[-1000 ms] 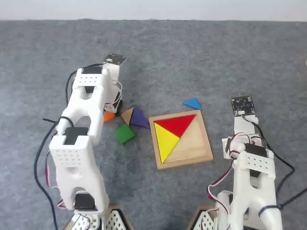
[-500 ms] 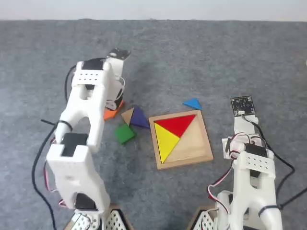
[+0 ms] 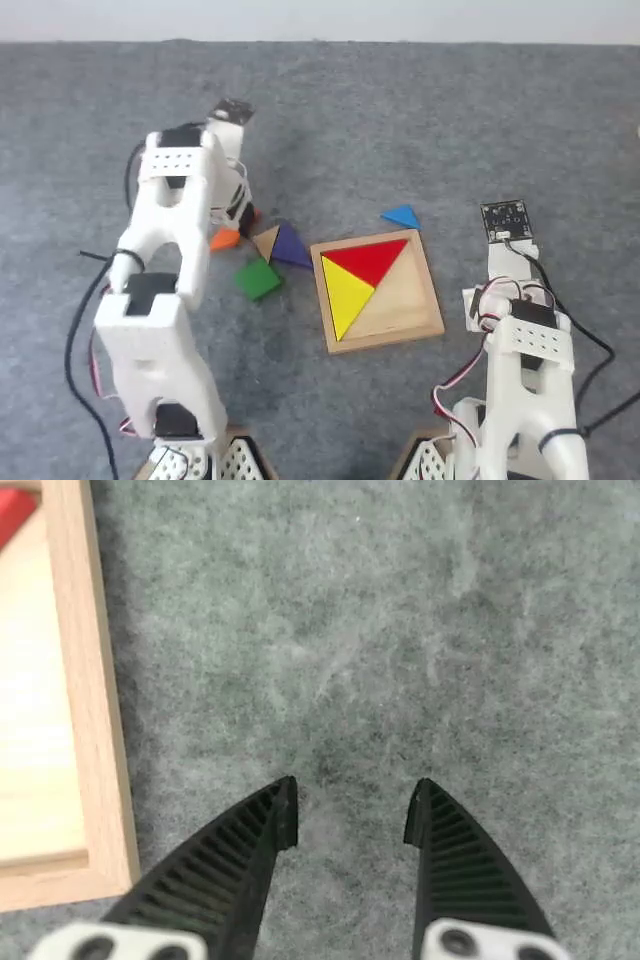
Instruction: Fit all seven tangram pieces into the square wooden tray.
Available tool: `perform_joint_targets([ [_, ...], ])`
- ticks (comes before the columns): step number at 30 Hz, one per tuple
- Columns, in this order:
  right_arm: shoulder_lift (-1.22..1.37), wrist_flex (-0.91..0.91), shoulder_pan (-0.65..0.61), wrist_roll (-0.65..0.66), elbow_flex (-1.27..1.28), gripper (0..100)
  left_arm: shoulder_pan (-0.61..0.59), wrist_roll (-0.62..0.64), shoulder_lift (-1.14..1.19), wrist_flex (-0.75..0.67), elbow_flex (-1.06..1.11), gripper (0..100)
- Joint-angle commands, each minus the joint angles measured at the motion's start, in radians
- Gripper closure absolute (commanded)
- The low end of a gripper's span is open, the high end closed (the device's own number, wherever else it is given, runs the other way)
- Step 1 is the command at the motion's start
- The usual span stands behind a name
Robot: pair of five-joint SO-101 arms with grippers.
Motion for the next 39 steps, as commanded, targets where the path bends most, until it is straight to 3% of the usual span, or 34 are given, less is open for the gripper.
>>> perform_joint_targets([
  [1,-0.024,-0.012,0.005,0.003,-0.008,81.3,-0.003,-0.020,0.075,-0.061,-0.048,81],
  [8,-0.025,-0.013,0.007,0.003,-0.008,81.3,-0.005,-0.021,0.204,0.020,-0.153,88],
  [13,-0.028,-0.012,0.010,0.003,-0.008,81.3,-0.005,-0.021,0.247,0.075,-0.237,99],
  [29,-0.027,-0.012,0.007,0.003,-0.008,81.3,0.000,-0.020,0.061,0.358,-0.487,99],
  [34,-0.030,-0.016,0.027,-0.003,-0.008,81.4,0.100,0.028,-0.006,0.365,-0.433,99],
  [39,-0.031,-0.028,0.093,-0.011,-0.021,81.4,0.341,0.140,-0.203,0.362,-0.305,99],
])
